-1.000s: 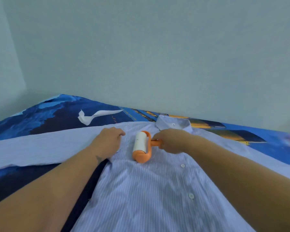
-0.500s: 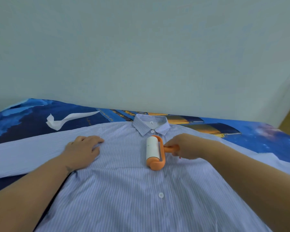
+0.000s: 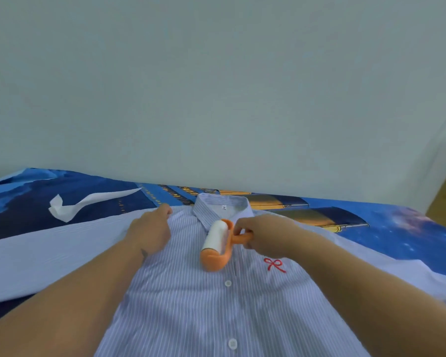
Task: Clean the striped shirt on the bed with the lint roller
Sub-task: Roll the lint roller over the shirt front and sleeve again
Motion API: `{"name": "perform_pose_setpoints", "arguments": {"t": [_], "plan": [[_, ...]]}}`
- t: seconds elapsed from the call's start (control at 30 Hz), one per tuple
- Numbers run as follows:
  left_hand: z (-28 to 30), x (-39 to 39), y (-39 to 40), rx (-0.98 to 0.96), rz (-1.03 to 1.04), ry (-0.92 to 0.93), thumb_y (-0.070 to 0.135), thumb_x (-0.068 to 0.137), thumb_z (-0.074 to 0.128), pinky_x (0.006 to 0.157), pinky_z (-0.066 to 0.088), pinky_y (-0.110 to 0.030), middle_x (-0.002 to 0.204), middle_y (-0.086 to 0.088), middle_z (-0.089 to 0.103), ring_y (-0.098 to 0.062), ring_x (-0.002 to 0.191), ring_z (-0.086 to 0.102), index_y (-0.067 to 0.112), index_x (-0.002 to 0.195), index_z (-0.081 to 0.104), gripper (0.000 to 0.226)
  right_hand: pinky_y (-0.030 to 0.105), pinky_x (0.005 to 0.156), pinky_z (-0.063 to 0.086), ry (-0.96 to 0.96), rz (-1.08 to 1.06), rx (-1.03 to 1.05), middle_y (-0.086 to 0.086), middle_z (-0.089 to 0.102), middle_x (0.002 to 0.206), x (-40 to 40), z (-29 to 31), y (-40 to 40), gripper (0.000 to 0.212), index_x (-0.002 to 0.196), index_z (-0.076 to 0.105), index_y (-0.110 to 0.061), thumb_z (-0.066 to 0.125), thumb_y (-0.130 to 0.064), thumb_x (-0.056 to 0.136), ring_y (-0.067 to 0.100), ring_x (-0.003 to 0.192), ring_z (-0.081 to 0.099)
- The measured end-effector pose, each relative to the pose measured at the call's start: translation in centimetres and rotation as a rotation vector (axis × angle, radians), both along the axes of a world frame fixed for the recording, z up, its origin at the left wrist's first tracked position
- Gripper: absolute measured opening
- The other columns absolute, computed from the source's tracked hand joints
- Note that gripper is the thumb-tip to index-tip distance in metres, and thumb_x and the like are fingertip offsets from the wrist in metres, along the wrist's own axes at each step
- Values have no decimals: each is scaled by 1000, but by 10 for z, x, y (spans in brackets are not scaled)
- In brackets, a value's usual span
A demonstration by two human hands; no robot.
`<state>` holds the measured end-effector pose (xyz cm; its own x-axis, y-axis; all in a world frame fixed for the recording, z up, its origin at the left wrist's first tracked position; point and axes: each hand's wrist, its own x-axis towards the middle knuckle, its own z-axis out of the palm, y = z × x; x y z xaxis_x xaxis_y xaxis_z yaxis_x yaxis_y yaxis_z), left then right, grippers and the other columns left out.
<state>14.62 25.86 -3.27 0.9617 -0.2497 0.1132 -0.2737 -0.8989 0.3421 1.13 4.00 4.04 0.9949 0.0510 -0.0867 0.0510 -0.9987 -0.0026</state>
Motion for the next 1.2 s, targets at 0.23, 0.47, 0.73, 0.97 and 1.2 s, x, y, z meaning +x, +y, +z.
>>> {"name": "perform_pose_setpoints", "arguments": {"t": [0.23,0.47,0.73,0.97,1.2], "plan": [[-16,36,24,-190,68,-92,13,98,32,77,43,-31,109,2,64,-19,98,56,15,106,48,19,36,69,48,-47,107,-28,-1,65,101,63,-15,56,25,109,63,-29,46,-18,94,22,92,60],[-9,42,26,-260,84,50,12,100,37,101,37,-35,136,-13,50,-27,122,49,3,127,49,31,35,74,45,-28,139,50,6,63,111,90,-19,91,23,113,64,-22,51,-22,95,26,100,59],[-12,42,33,-272,33,44,19,101,39,95,39,-31,122,-9,54,-23,108,54,7,115,55,25,34,75,45,26,70,123,4,63,111,51,-15,49,19,107,66,-19,53,-24,93,25,101,58],[-1,33,24,-22,33,169,63,91,29,100,40,-41,131,0,56,-24,117,54,26,129,41,54,27,63,41,101,-51,12,2,63,113,-5,6,-6,27,120,60,-24,52,-22,93,16,77,52],[20,-21,-69,67,-174,-159,42,98,33,101,40,-43,140,-5,48,-27,126,47,21,136,42,44,36,83,44,-93,-316,2,-8,61,96,-34,12,-94,32,115,54,-34,49,-13,91,19,88,59]]}}
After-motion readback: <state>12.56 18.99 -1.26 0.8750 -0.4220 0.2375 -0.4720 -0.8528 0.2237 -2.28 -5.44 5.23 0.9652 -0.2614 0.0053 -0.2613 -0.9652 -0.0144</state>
